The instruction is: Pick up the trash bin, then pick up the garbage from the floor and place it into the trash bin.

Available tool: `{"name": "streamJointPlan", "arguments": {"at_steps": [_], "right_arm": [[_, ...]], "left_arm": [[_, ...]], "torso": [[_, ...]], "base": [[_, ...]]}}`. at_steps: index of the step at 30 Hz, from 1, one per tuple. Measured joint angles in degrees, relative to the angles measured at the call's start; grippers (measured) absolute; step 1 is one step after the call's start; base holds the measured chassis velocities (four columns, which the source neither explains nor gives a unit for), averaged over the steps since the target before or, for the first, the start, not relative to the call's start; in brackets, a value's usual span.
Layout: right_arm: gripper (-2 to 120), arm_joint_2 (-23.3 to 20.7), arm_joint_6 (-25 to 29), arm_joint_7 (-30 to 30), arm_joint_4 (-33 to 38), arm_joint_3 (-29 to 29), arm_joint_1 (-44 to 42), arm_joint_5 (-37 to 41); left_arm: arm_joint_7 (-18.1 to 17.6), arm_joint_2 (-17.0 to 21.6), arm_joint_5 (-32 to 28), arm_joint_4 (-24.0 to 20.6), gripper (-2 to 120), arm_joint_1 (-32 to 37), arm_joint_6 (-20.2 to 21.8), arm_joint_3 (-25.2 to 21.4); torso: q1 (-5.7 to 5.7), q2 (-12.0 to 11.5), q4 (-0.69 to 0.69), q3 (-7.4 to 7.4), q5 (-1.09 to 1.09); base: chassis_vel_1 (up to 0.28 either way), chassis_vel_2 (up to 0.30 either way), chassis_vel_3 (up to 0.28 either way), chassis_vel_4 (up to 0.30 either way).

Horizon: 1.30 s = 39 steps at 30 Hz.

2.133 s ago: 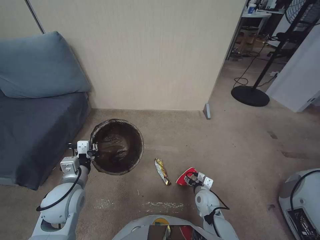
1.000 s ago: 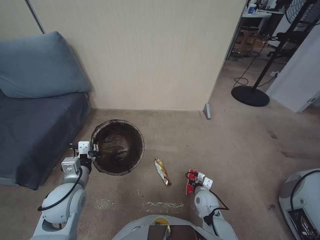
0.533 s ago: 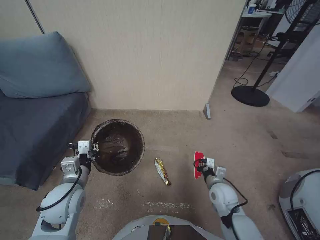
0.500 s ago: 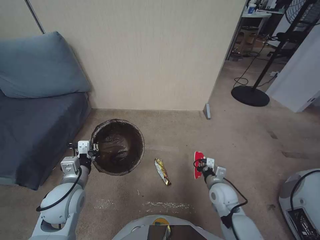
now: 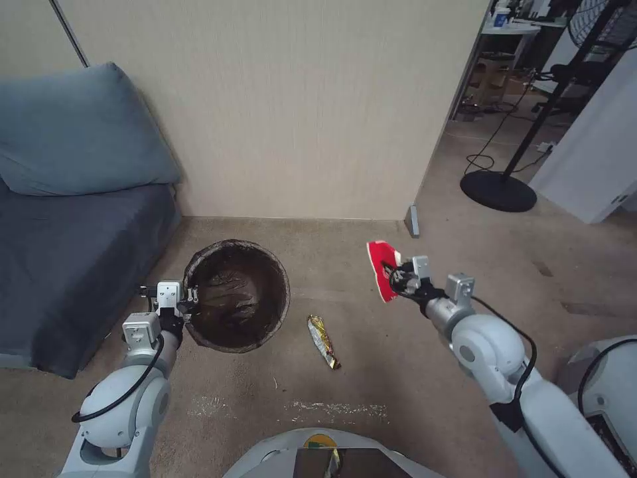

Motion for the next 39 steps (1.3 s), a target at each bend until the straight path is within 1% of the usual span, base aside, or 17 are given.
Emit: {"name": "streamJointPlan", "arguments": {"at_steps": [5, 9, 10, 13, 14, 17, 19, 21, 22, 23, 24, 27, 28, 31, 32, 36, 39], "right_arm": [[0, -1.6, -0.4, -2.4, 1.3, -2.8, 4.8, 1.0], [0, -3.1, -0.7, -3.8, 2.2, -8.5, 11.9, 3.5], [0, -3.1, -0.7, -3.8, 2.2, -8.5, 11.9, 3.5], [0, -3.8, -1.2, -4.2, 2.9, -13.6, 16.5, 5.4], [0, -3.8, -1.2, -4.2, 2.9, -13.6, 16.5, 5.4], [0, -4.1, -1.7, -4.4, 3.2, -19.7, 21.5, 6.5], [0, -4.1, -1.9, -4.4, 3.3, -20.9, 22.6, 6.7], [0, -4.0, -2.3, -3.9, 3.4, -25.9, 27.4, 7.8], [0, -3.8, -2.6, -3.5, 3.4, -28.7, 29.7, 8.4], [0, -3.8, -2.6, -3.5, 3.4, -28.7, 29.7, 8.4], [0, -3.7, -2.8, -2.9, 3.4, -31.7, 32.3, 9.1], [0, -3.1, -3.3, -1.6, 3.5, -37.3, 36.6, 11.0], [0, -3.1, -3.3, -1.6, 3.5, -37.3, 36.6, 11.0], [0, -2.3, -3.7, -0.3, 3.3, -42.2, 40.3, 12.5], [0, -2.3, -3.7, -0.3, 3.3, -42.2, 40.3, 12.5], [0, -0.5, -4.1, 1.8, 2.2, -46.9, 42.9, 13.4], [0, 0.1, -4.4, 2.7, 1.7, -48.8, 43.6, 13.8]], "left_arm": [[0.0, 0.0, 0.1, 0.2, 3, -0.1, 0.6, 0.5], [0.1, 0.4, 0.0, 0.2, 3, -0.4, 1.5, 0.8], [0.1, 0.4, 0.0, 0.2, 3, -0.4, 1.5, 0.8], [0.6, 0.5, 0.1, 0.3, 3, -0.7, 2.3, 0.9], [0.6, 0.5, 0.1, 0.3, 3, -0.7, 2.3, 0.9], [0.8, 1.0, 0.0, 0.4, 3, -1.3, 3.2, 1.4], [0.8, 1.1, 0.0, 0.4, 3, -1.5, 3.5, 1.4], [0.8, 1.4, -0.4, 0.4, 3, -2.1, 4.2, 1.6], [0.7, 1.5, -0.5, 0.4, 3, -2.3, 4.3, 1.8], [0.7, 1.5, -0.5, 0.4, 3, -2.3, 4.3, 1.8], [0.7, 1.5, -0.5, 0.4, 3, -2.4, 4.4, 1.9], [0.6, 1.5, -0.5, 0.3, 3, -2.4, 4.5, 1.9], [0.6, 1.5, -0.5, 0.3, 3, -2.4, 4.5, 1.9], [0.5, 1.4, -0.5, 0.3, 3, -2.4, 4.5, 1.7], [0.5, 1.4, -0.5, 0.3, 3, -2.4, 4.5, 1.7], [0.5, 1.2, -0.5, 0.4, 3, -2.4, 4.5, 1.7], [0.4, 1.2, -0.5, 0.4, 3, -2.4, 4.5, 1.7]], "torso": [[0.00, 0.0, -0.01, 0.00, 0.00], [0.00, 0.0, -0.01, 0.00, -0.01], [0.00, 0.0, -0.01, 0.00, -0.01], [0.00, 0.0, 0.00, 0.00, -0.02], [0.00, 0.0, 0.00, 0.00, -0.02], [0.00, 0.0, -0.01, 0.00, -0.02], [0.00, 0.0, -0.01, 0.00, -0.02], [0.00, 0.0, 0.01, 0.00, -0.03], [0.00, 0.0, -0.02, 0.00, -0.02], [0.00, 0.0, -0.02, 0.00, -0.02], [0.00, 0.0, 0.00, 0.00, -0.02], [0.00, 0.0, 0.00, 0.00, -0.02], [0.00, 0.0, 0.00, 0.00, -0.02], [0.00, 0.0, 0.00, 0.00, -0.03], [0.00, 0.0, 0.00, 0.00, -0.03], [0.00, 0.0, 0.00, 0.00, -0.03], [0.00, 0.0, 0.00, 0.00, -0.02]], "base": [[0.000, 0.000, 0.000, 0.000], [0.000, 0.000, 0.000, 0.000], [0.000, 0.000, 0.000, 0.000], [0.000, 0.000, 0.000, 0.000], [0.000, 0.000, 0.000, 0.000], [0.000, 0.000, 0.000, 0.000], [0.000, 0.000, 0.000, 0.000], [0.000, 0.000, 0.000, 0.000], [0.000, 0.000, 0.000, 0.000], [0.000, 0.000, 0.000, 0.000], [0.000, 0.000, 0.000, 0.000], [0.000, 0.000, 0.000, 0.000], [0.000, 0.000, 0.000, 0.000], [0.000, 0.000, 0.000, 0.000], [0.000, 0.000, 0.000, 0.000], [0.000, 0.000, 0.000, 0.000], [0.000, 0.000, 0.000, 0.000]]}}
